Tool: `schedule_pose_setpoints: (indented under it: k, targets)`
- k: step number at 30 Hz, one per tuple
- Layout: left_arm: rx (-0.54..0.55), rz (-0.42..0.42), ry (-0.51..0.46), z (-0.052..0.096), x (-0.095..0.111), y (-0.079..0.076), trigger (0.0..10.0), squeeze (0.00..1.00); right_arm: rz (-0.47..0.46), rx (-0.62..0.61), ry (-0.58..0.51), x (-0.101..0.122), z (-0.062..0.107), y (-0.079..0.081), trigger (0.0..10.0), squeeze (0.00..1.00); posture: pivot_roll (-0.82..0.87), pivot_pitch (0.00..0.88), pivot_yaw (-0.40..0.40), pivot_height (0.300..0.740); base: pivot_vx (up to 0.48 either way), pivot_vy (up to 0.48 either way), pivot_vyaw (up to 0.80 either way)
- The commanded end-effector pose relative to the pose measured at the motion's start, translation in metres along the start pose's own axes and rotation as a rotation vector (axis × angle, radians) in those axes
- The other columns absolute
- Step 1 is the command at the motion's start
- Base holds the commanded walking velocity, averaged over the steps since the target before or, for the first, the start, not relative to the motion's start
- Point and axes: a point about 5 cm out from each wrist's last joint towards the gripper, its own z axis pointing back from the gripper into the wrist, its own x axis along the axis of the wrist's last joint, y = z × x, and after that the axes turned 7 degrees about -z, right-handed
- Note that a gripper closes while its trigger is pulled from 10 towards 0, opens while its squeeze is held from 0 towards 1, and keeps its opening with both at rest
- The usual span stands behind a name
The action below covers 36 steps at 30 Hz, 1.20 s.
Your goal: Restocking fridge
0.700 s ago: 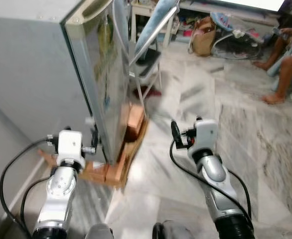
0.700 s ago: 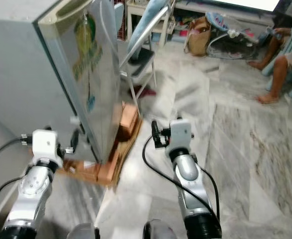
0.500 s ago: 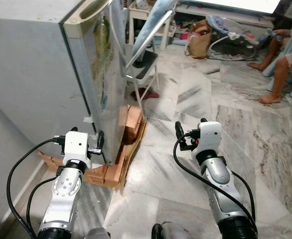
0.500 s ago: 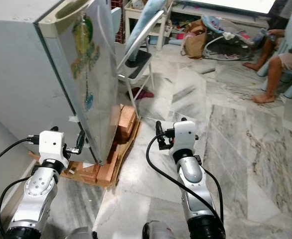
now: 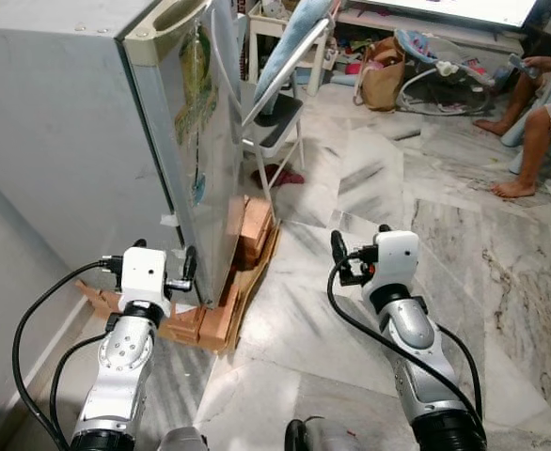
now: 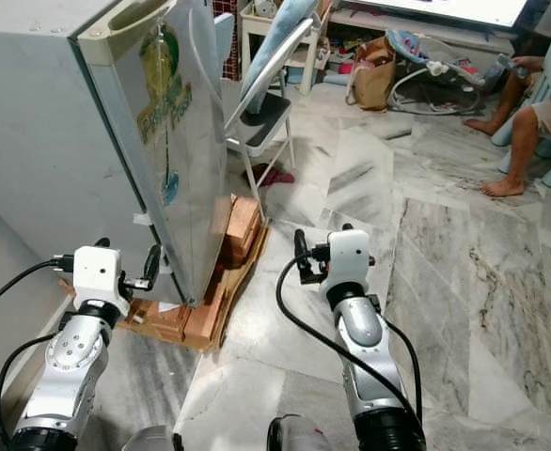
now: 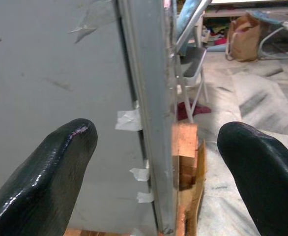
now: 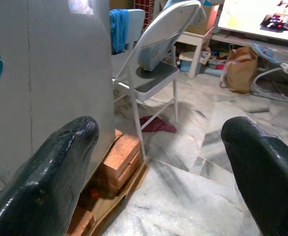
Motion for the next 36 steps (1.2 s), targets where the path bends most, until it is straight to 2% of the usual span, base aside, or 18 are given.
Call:
schedule_pose_setpoints:
  k: [1, 29, 30, 31, 36]
  targets:
    - [0.000, -0.002, -0.008, -0.001, 0.002, 0.000, 10.0, 0.00, 0.002, -0.013, 0.009, -0.001, 0.000, -0.003, 10.0, 0.00, 0.07, 0.083, -0.053, 0.740, 0.000, 0.000, 0.00]
    - [0.000, -0.002, -0.008, -0.001, 0.002, 0.000, 10.0, 0.00, 0.002, -0.013, 0.009, -0.001, 0.000, -0.003, 10.0, 0.00, 0.07, 0.083, -0.053, 0.740, 0.000, 0.000, 0.00]
    - [0.001, -0.002, -0.008, -0.001, 0.002, 0.000, 10.0, 0.00, 0.003, -0.013, 0.010, -0.001, 0.000, -0.003, 10.0, 0.00, 0.00, 0.000, 0.000, 0.740, 0.000, 0.000, 0.00]
    - [0.009, 0.003, -0.036, -0.012, 0.011, 0.003, 10.0, 0.00, 0.038, -0.061, 0.005, -0.004, 0.008, -0.015, 10.0, 0.00, 0.04, 0.114, -0.040, 0.740, 0.000, 0.000, 0.00]
    - [0.015, 0.007, -0.046, -0.016, 0.015, 0.003, 10.0, 0.00, 0.067, -0.077, -0.002, -0.004, 0.012, -0.019, 10.0, 0.00, 0.03, 0.113, -0.043, 0.740, 0.000, 0.000, 0.00]
